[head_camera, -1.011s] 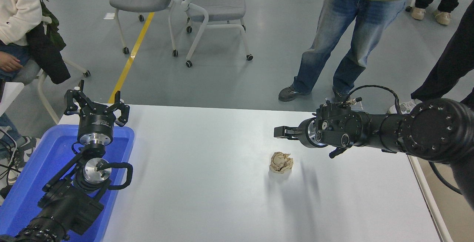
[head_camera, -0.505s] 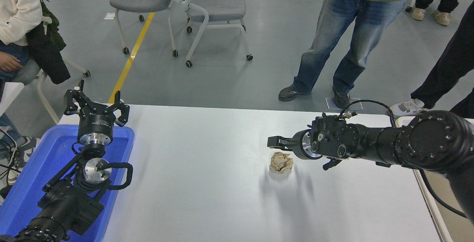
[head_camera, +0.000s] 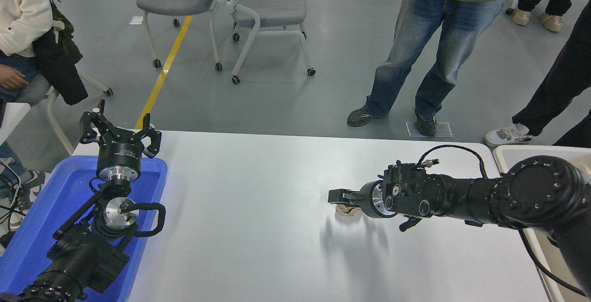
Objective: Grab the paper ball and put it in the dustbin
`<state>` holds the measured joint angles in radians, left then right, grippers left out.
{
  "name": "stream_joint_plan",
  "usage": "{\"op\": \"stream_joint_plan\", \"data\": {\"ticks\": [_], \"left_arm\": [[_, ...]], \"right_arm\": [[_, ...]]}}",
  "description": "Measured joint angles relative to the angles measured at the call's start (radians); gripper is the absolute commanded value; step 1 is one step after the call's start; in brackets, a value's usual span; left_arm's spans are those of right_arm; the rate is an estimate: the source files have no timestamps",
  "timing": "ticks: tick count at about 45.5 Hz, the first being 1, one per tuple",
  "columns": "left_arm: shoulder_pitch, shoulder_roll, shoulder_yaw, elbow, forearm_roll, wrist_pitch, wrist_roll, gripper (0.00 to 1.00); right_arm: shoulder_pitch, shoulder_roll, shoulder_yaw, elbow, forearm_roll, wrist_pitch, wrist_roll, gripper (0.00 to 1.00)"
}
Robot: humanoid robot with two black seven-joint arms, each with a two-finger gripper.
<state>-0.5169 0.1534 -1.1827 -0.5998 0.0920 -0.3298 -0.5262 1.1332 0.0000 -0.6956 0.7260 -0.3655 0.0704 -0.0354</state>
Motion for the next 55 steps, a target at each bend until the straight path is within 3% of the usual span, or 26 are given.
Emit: {"op": "stream_joint_plan", "data": {"ticks": [11,34,40,43,47,49,55], "left_arm": [[0.000,0.000,0.000,0.000,0.000,0.000,0.000,0.99],[0.000,0.000,0.000,0.000,0.000,0.000,0.000,0.99],[0.000,0.000,0.000,0.000,0.000,0.000,0.000,0.99],[0.000,0.000,0.000,0.000,0.000,0.000,0.000,0.99],[0.000,0.000,0.000,0.000,0.000,0.000,0.000,0.99],[0.000,0.000,0.000,0.000,0.000,0.000,0.000,0.99],[0.000,0.000,0.000,0.000,0.000,0.000,0.000,0.99]], "right_arm": [[-0.013,0.000,0.006,-0.008,-0.025,-0.015,0.000,1.00],[-0.025,0.000,0.019,-0.018,-0.035,-0.039,0.001,0.81],[-0.027,0.000,0.021,-0.018,-0.036,-0.041,0.001,0.62],[-0.027,0.000,0.024,-0.019,-0.036,-0.042,0.002,0.31],[-0.029,0.000,0.029,-0.019,-0.038,-0.043,0.003,0.20],[-0.030,0.000,0.031,-0.019,-0.040,-0.043,0.003,0.02],[-0.034,0.000,0.040,-0.019,-0.048,-0.051,0.005,0.00]]}}
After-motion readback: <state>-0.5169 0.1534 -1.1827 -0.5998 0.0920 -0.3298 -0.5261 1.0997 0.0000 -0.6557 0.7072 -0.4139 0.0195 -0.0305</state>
